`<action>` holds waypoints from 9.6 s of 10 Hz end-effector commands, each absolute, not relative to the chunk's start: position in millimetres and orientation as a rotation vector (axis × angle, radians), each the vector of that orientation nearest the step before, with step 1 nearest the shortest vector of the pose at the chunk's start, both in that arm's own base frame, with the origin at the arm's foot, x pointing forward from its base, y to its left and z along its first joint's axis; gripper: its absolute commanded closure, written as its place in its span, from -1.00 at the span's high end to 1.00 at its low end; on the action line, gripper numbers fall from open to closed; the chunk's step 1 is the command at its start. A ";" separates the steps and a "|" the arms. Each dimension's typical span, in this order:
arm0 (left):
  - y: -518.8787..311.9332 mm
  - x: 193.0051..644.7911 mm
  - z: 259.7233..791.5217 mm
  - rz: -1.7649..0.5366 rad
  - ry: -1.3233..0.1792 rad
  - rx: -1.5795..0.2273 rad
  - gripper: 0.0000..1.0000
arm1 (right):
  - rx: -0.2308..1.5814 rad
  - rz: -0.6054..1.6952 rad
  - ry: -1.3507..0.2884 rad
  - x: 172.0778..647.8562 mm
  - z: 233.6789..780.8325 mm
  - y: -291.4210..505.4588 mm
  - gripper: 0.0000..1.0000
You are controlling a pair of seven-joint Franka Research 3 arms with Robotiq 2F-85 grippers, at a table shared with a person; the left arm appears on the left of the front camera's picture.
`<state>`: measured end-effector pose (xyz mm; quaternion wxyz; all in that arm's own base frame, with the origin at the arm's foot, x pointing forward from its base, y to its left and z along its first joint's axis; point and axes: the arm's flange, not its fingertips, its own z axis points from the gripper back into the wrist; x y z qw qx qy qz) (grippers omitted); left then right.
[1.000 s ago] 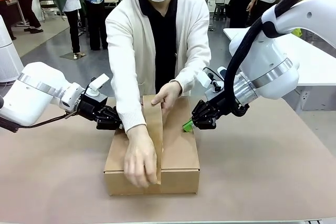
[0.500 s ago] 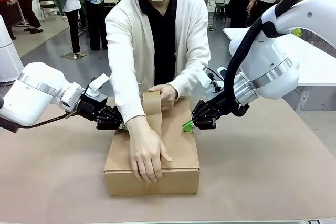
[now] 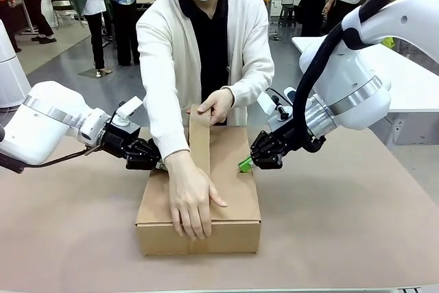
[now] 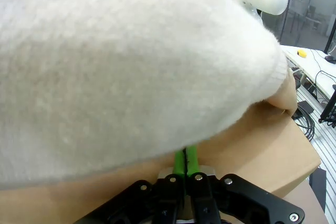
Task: Wrap the clocks to prevent damage.
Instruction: After the human seals the box with tape, release both hands from the side flaps of the Package Box.
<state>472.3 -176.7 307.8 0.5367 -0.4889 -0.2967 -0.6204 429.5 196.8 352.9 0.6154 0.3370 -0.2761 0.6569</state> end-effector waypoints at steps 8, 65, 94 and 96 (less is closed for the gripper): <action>-177.5 471.4 303.6 -1.479 -0.703 -1.155 -0.98 | 0.765 1.510 -0.632 428.2 349.3 196.8 -0.98; -0.1 341.3 583.0 -1.378 -0.799 -0.893 1.00 | 0.396 1.434 -0.695 304.5 627.0 80.0 -0.17; 117.8 368.5 582.6 -1.231 -0.901 -1.020 1.00 | 0.924 1.171 -1.020 340.3 635.8 -91.3 1.00; 145.2 365.0 563.1 -1.189 -0.945 -1.053 1.00 | 0.910 1.070 -1.083 335.4 611.4 -127.3 1.00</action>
